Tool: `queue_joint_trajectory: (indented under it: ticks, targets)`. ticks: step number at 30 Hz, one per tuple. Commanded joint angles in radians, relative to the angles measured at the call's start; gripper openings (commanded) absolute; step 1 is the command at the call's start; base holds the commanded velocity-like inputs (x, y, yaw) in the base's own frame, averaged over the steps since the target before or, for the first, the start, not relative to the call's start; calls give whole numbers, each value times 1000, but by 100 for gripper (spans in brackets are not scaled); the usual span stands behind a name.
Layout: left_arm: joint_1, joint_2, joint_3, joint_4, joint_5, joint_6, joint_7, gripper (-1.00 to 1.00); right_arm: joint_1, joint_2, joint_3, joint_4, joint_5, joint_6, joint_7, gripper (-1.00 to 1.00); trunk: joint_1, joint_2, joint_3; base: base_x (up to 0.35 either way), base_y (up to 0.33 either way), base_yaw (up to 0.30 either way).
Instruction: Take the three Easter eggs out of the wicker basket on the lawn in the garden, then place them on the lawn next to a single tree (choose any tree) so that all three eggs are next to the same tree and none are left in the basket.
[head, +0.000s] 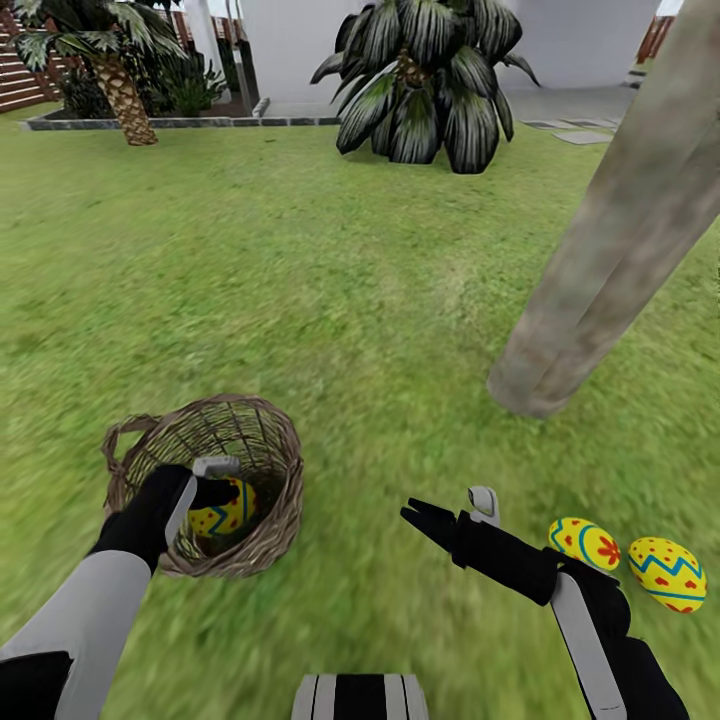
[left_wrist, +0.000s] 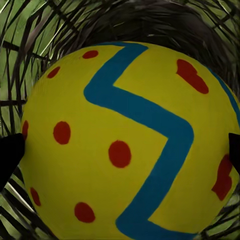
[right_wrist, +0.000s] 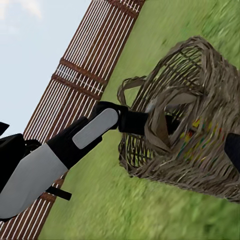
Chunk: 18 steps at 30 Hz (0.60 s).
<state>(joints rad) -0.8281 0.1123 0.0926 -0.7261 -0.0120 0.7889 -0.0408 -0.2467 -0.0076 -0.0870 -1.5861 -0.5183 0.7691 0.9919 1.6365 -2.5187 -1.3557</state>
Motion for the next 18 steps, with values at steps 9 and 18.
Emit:
queue_joint_trajectory:
  ticks: [9, 18]
  targets:
    - [-2, 0, 4, -20, -1, 65, -10, -100, -2, 0, 0, 0, -2, 35, -1, 100, -4, 2, 34, 0, 0, 0]
    - [-2, -2, 4, -24, -1, 100, -10, -100, 2, 5, -33, 0, -3, 36, -1, 100, -8, 4, 69, 0, 0, 0]
